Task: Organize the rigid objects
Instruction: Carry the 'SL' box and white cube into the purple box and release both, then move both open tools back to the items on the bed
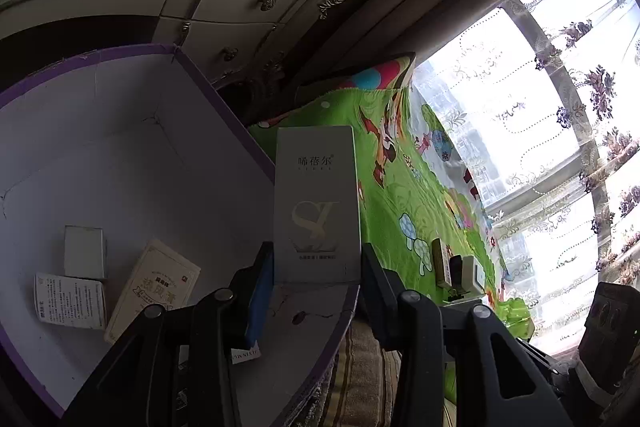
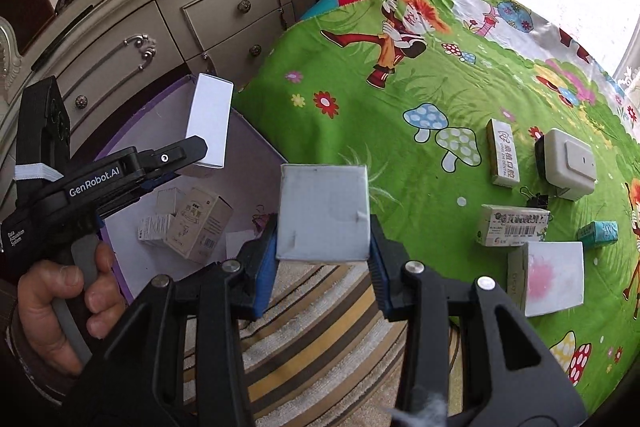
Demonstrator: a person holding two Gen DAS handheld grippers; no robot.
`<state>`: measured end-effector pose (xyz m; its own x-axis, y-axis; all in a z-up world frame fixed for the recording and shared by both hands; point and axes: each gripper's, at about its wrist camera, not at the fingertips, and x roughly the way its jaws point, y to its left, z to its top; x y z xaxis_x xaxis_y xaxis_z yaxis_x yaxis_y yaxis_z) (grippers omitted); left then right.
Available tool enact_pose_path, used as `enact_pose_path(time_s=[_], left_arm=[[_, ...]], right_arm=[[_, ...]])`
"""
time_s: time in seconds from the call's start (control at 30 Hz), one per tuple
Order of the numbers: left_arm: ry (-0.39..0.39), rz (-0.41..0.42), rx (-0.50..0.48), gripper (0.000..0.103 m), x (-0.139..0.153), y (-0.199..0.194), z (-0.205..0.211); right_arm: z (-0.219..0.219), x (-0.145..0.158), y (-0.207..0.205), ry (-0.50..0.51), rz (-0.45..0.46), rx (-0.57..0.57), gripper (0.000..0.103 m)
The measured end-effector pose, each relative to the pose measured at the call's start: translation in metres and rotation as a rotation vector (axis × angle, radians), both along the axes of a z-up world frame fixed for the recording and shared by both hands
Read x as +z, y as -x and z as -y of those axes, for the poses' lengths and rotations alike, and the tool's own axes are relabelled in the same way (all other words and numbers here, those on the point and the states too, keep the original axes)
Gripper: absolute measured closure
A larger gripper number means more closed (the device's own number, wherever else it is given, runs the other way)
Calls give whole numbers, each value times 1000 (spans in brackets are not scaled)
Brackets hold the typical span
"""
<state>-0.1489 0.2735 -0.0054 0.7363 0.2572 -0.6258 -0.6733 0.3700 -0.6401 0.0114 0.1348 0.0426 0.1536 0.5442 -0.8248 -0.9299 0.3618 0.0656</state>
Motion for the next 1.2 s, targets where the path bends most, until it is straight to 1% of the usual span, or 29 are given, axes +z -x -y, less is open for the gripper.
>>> enact_pose_path(time_s=[0.27, 0.43, 0.5, 0.53, 0.57, 0.6, 0.63, 0.67, 0.7, 0.87, 1.2], left_arm=[[39, -11, 183, 61, -13, 35, -16], [46, -17, 253, 61, -16, 50, -21], [61, -35, 267, 61, -19, 54, -24], [72, -46, 276, 60, -22, 55, -24], [87, -56, 288, 58, -25, 57, -26], [105, -68, 301, 55, -27, 57, -27], [123, -81, 311, 47, -31, 59, -28], [135, -88, 319, 43, -33, 60, -28], [144, -92, 324, 43, -35, 62, -29], [141, -109, 313, 43, -36, 60, -26], [125, -149, 288, 42, -31, 46, -19]], right_arm=[[-35, -8, 34, 17, -5, 129, 58], [-53, -14, 57, 32, 1, 212, 58], [-58, -16, 65, 38, 0, 249, 58], [-61, -18, 69, 44, 0, 264, 57], [-63, -20, 71, 51, 0, 274, 55], [-64, -22, 73, 56, -3, 280, 49], [-65, -24, 74, 61, -5, 284, 40], [-65, -26, 74, 64, -6, 286, 37], [-64, -26, 74, 67, -6, 288, 33], [-58, -27, 66, 77, -1, 266, 29], [-25, -27, 23, 80, 17, 152, 18]])
